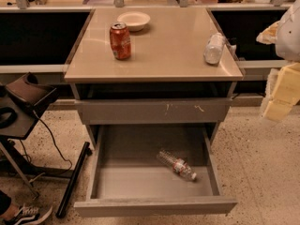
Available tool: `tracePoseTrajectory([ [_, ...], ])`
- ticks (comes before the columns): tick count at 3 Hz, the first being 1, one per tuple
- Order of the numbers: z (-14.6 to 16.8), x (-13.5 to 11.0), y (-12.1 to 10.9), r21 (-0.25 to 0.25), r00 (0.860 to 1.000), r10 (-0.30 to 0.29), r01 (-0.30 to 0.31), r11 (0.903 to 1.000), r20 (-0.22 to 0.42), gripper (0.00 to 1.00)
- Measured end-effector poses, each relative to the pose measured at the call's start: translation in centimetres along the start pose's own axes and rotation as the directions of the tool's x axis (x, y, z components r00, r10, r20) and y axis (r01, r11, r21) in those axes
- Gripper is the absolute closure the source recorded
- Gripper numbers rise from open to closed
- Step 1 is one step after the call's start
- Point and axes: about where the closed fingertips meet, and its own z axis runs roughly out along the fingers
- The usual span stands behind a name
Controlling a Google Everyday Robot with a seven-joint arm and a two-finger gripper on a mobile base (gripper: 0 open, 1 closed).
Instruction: Pick water bottle from middle drawer and place on counter
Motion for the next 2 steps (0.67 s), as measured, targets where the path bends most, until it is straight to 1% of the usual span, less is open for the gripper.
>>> tracePoseTrajectory([
  [2,0.33,-0.37,0.10,-0.003,1.000,-0.008,0.008,1.0000,-0.001,0.00],
])
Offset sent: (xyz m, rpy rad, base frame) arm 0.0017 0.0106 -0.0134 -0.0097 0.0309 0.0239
